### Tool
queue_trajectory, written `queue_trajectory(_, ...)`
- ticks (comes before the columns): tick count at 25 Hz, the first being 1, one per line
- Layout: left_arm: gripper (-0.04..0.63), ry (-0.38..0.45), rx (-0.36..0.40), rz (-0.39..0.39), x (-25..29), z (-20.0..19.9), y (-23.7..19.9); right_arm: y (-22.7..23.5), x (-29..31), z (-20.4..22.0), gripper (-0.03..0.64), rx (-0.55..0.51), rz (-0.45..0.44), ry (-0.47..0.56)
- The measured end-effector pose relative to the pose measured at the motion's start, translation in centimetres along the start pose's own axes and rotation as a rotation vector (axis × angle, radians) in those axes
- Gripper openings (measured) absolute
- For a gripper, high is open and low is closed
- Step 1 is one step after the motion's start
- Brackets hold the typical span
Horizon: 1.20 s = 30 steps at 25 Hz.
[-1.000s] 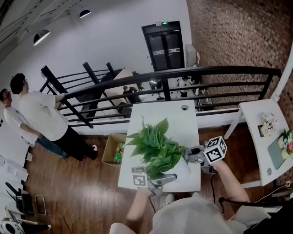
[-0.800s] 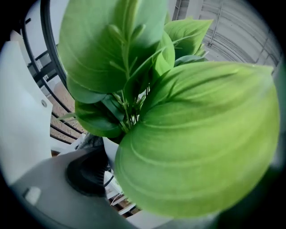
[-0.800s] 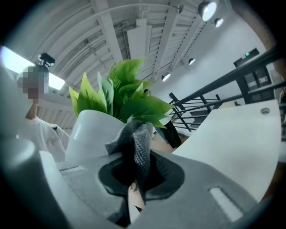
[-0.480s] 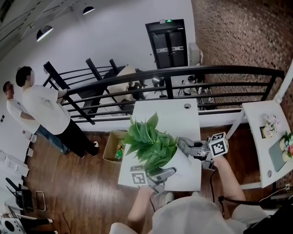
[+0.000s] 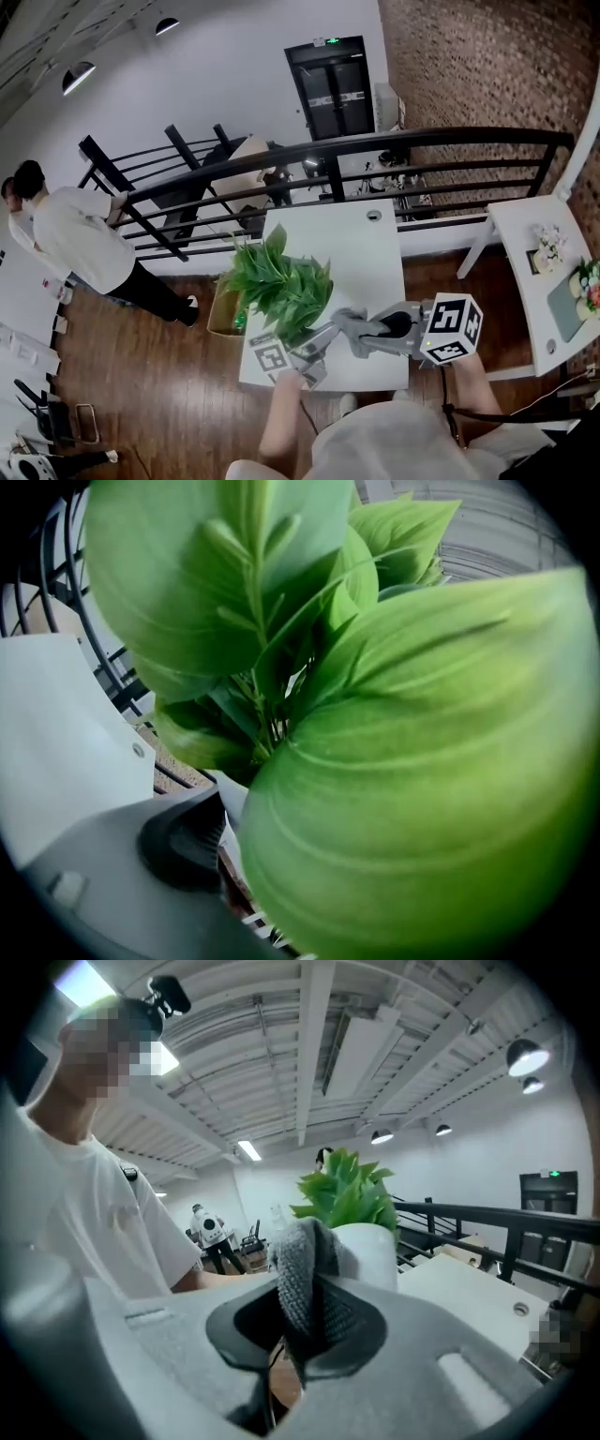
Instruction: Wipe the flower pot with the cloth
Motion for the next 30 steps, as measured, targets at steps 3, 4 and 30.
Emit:
queue_trajectory(3, 0.514, -0.009, 0.002, 0.034, 0.5, 0.1, 0.5, 0.0, 1.3, 0.8, 0.018, -0.01, 0.043, -0.08)
queue_trajectory(4, 0.514, -0.012, 0.002, 0.043, 0.5, 0.1, 0.6, 0.6, 1.1, 1.0, 0.018, 0.005, 0.068, -0.083)
queue_trajectory(30, 0.515, -0.067, -0.089, 0.396, 3.1, 2.3, 6.5, 7.2, 1.5, 7.0, 0.018, 0.48, -0.203, 0.27)
Point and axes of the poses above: the fingertips, and each gripper's own axes: x forward along the fingers, y to its right, z out of its underside, the point moved 5 cm from there along -x, backward along the fingers, and after that the axes turned 4 degrees about -z, right-handed, at the moved point
